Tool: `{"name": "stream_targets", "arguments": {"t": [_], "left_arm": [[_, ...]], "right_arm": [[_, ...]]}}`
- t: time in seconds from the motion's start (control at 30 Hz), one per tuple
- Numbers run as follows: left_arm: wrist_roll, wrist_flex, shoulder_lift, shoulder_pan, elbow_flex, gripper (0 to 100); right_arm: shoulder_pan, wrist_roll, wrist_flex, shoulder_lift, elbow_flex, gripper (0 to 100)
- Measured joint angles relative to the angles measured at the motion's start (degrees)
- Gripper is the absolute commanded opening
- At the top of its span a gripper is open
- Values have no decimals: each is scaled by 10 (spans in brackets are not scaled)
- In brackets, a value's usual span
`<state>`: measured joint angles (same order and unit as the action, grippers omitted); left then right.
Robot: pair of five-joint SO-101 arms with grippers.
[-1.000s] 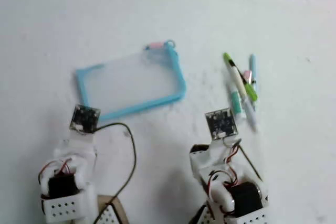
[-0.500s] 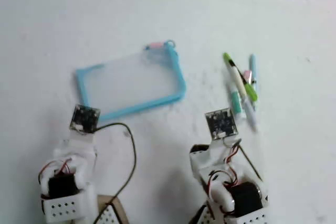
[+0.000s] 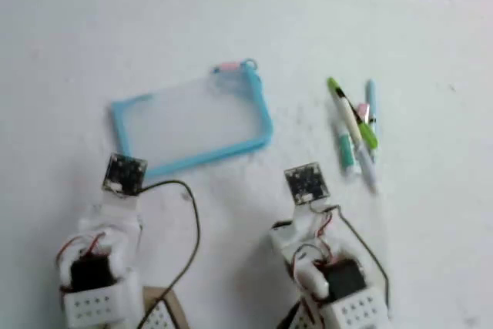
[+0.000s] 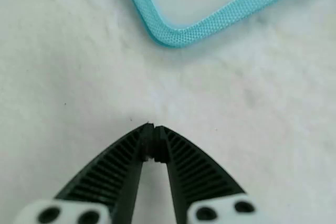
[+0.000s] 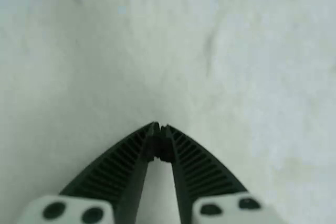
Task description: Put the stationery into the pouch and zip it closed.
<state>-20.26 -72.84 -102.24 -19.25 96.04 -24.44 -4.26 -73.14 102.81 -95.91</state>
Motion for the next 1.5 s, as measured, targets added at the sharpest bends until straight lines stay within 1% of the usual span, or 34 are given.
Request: {"name": "stream_targets", "arguments": {"t": [0.27,0.53,0.8,0.87,1.03,1.33,1.5], "left_arm": [[0,0,0,0,0,24],[0,0,0,0,0,24],[0,0,0,0,0,24],[0,0,0,0,0,24],[0,0,0,0,0,24],[0,0,0,0,0,24],[0,0,0,0,0,24]], "right_arm": [[0,0,19,1,2,17],[0,2,33,1,112,17],[0,75,38,-1,237,19],[0,98,53,-23,262,39],[0,117,81,-156,366,149],[0,117,32,-571,651,248],[0,117,31,-789,746,313]]}}
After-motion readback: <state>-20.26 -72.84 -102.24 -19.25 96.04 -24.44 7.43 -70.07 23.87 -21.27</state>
